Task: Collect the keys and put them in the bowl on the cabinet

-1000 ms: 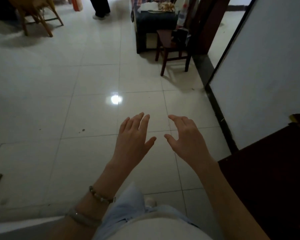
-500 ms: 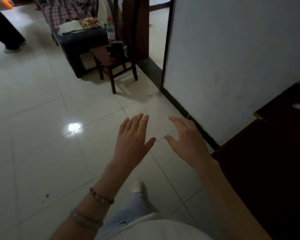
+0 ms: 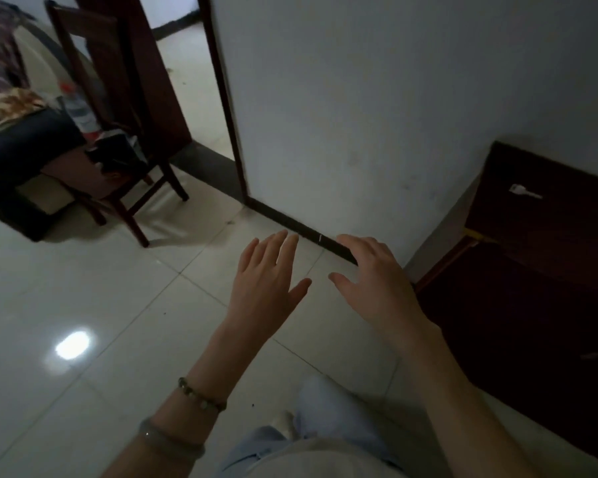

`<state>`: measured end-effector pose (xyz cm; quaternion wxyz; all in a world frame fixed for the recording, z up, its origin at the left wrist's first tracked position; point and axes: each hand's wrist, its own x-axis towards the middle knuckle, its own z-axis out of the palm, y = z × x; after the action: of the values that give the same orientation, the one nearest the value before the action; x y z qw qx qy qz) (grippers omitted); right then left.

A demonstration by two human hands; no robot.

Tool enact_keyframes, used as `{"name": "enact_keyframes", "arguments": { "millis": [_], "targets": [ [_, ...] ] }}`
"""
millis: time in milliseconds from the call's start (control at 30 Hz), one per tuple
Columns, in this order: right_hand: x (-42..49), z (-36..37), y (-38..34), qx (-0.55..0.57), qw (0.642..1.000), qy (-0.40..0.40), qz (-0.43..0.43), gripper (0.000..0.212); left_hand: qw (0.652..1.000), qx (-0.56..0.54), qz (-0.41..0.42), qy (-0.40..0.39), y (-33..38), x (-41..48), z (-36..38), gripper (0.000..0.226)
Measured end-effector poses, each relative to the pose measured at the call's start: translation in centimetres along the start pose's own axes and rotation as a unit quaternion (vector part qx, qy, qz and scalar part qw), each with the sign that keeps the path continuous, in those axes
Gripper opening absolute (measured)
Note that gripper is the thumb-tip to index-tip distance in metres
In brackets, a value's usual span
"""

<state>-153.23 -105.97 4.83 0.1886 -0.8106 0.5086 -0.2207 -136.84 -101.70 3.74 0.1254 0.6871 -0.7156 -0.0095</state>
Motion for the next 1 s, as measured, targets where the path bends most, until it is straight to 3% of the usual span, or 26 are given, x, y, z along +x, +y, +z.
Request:
{"name": "enact_keyframes", "arguments": {
  "millis": [600, 1000],
  "targets": [
    [18.8, -2.4, 11.3, -0.028, 0.99, 0.094, 0.106, 0.056, 0.989, -0.017, 0.146, -0.02, -0.3, 25.6, 5.1, 0.073],
    [22.1, -6.2, 17.2, -0.05, 0.957, 0.149, 0.245, 0.055, 0.953, -0.062, 0.29, -0.059, 5.3, 37.2, 8.5, 0.069]
  ]
}}
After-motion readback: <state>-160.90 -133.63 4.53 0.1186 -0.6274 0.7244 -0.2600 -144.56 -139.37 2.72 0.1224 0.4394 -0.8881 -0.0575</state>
